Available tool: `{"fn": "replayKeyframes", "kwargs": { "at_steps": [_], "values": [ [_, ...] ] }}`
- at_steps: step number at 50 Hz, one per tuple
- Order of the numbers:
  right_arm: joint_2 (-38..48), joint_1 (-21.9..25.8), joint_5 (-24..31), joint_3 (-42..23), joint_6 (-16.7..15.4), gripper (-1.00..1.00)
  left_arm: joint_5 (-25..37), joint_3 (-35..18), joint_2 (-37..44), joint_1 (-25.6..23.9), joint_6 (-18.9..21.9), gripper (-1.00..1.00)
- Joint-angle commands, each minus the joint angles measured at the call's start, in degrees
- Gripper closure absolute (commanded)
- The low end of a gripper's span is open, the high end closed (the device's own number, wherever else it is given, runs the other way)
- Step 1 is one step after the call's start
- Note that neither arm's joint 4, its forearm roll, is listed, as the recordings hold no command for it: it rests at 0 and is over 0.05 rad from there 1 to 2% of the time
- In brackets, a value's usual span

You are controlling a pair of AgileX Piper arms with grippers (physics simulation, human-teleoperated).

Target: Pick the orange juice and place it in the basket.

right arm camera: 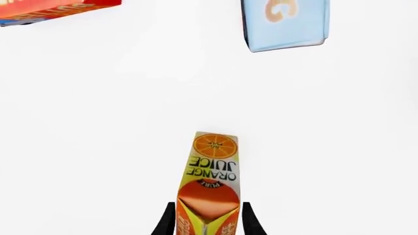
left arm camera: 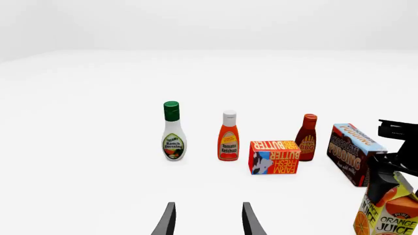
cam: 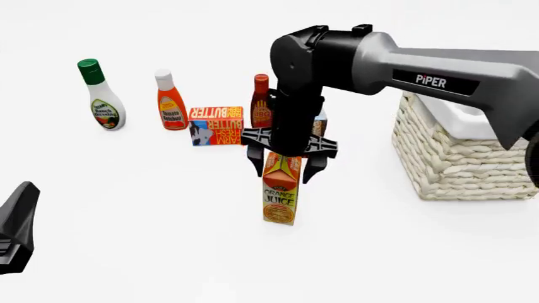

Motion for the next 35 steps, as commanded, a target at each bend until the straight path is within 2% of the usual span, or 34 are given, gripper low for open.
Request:
{"fn": "replayKeyframes", "kwargs": {
  "at_steps": [1, 7, 8, 9, 25, 35],
  "values": [
    [1.3, -0.47, -0.72, 0.38, -0.38, -1.0, 0.0, 0.0, -0.01, 0.01, -0.01, -1.0],
    [2.04, -0.6, -0.45, -0.6, -1.18, -1.0, 0.0, 0.0, -0.01, -0.01, 0.0, -1.0],
    [1.98, -0.4, -0.61, -0.5, -0.87, 1.0, 0.0, 0.0, 0.0, 0.01, -0.01, -1.0],
    [2.14, -1.05, -0.06, -0.65, -1.84, 1.0, 0.01, 0.0, -0.01, 0.0, 0.0, -1.0],
    [1.08, -0.02, 0.44, -1.96, -1.19, 1.0, -0.01, 0.0, 0.02, 0.0, 0.01, -1.0],
    [-2.36, -0.67, 0.48, 0.35, -2.67, 1.0, 0.0, 0.0, -0.01, 0.0, 0.0, -1.0]
  ]
}}
